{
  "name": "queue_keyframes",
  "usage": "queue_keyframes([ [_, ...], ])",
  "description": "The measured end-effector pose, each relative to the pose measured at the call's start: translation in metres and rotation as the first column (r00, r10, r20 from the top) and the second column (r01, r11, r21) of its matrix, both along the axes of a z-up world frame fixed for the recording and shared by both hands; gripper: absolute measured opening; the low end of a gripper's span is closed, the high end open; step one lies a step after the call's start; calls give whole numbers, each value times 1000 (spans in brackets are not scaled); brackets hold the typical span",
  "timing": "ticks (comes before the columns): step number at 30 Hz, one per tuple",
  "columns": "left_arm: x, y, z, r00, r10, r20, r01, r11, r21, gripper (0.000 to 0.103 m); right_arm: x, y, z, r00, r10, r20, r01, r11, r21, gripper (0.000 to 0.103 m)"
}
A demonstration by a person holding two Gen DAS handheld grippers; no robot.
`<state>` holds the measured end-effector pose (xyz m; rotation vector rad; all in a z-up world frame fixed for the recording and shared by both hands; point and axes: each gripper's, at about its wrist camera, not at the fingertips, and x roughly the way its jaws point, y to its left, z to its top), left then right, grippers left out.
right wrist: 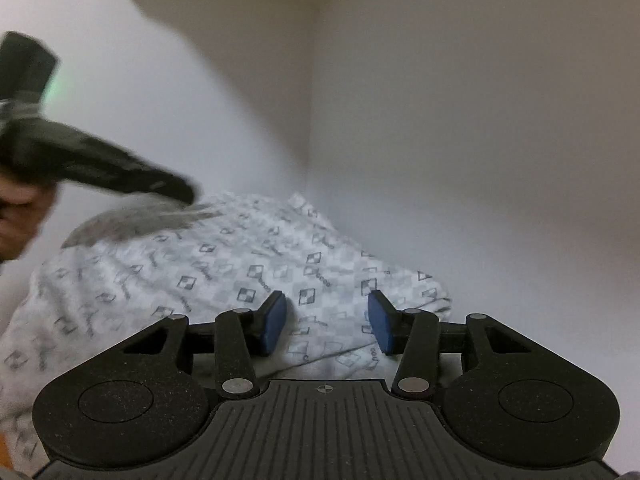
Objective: Fold clothes
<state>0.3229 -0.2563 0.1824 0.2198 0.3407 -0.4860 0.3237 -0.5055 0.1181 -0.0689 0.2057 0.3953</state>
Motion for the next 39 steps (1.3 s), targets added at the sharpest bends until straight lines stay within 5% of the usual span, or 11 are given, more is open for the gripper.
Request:
queue_keyframes([
  [7,-9,17,-29,999,48,15,-49,998,40,17,-70,30,4,989,147,-7,-145,982,121,55],
  [9,-28,26,-18,997,81,21,-81,997,0,35,-77,44,-7,994,109,6,-109,993,48,57],
  [11,-66,32,-12,997,71,30,-69,995,-67,72,-93,51,-7,997,18,69,-18,1000,3,65],
  [14,-123,53,-5,997,70,44,-65,991,-121,81,-124,58,1,993,-18,113,15,1000,24,97],
  [17,-175,83,-16,995,93,42,-85,985,-153,103,-160,76,0,994,-1,110,-6,998,68,103],
  [22,-243,132,-63,992,125,5,-124,986,-111,103,-211,120,-28,1000,4,8,-5,994,110,103],
  [28,-264,175,-125,983,140,-117,-145,989,-36,103,-262,185,-58,993,-60,-100,67,995,69,103],
  [35,-265,203,-150,964,153,-218,-155,988,8,103,-288,232,-87,929,-198,-313,211,978,7,103],
  [39,-262,207,-159,954,161,-252,-160,987,27,103,-294,245,-94,893,-284,-349,289,957,-38,103],
])
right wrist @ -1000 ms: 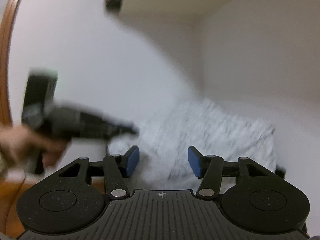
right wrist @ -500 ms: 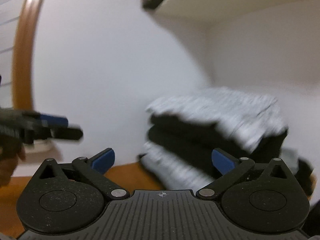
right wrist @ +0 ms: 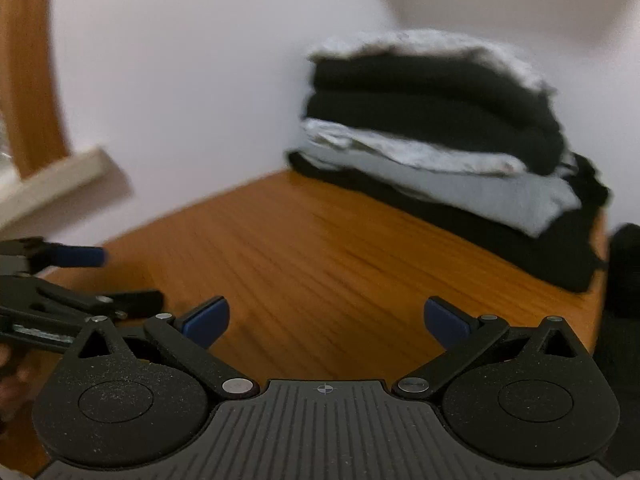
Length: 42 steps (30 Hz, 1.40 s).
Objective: Fold clothes
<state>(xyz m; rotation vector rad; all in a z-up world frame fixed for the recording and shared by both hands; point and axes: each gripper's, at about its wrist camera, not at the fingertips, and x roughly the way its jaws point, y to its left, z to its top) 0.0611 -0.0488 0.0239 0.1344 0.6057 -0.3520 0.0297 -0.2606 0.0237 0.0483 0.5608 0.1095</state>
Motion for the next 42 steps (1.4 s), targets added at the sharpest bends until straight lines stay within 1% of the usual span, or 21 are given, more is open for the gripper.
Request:
queue_keyframes([
  [1,2,0,-2,1000,-6,-15,5,1000,-1,103,-3,3,-2,1000,-21,-1,21,1000,-1,103],
  [3,7,-1,-5,999,0,-46,1,1000,20,103,-2,5,-6,998,-51,-21,51,999,8,103],
  [5,10,-2,-6,998,14,-67,-12,1000,27,103,-2,8,-9,998,-51,-49,51,999,8,103],
  [7,10,-1,-6,997,20,-71,-18,999,32,103,-1,10,-14,996,-43,-81,45,999,18,103],
  [10,9,-1,-5,997,23,-73,-20,999,34,103,-4,13,-15,993,-71,-97,73,997,15,103],
  [12,8,0,-3,997,22,-75,-20,999,33,103,-7,18,-15,988,-120,-101,121,993,5,103],
  [15,9,2,-1,997,23,-77,-20,999,33,103,-13,33,-16,972,-209,-112,204,978,-53,103],
  [16,8,3,-1,997,22,-78,-20,999,32,103,-15,36,-17,968,-224,-113,219,974,-58,103],
  [19,9,3,1,996,21,-85,-19,999,33,103,-20,38,-18,966,-233,-115,229,972,-55,103],
  [42,11,2,2,996,22,-89,-19,999,36,103,-15,34,-18,947,-301,-115,297,953,-54,103],
])
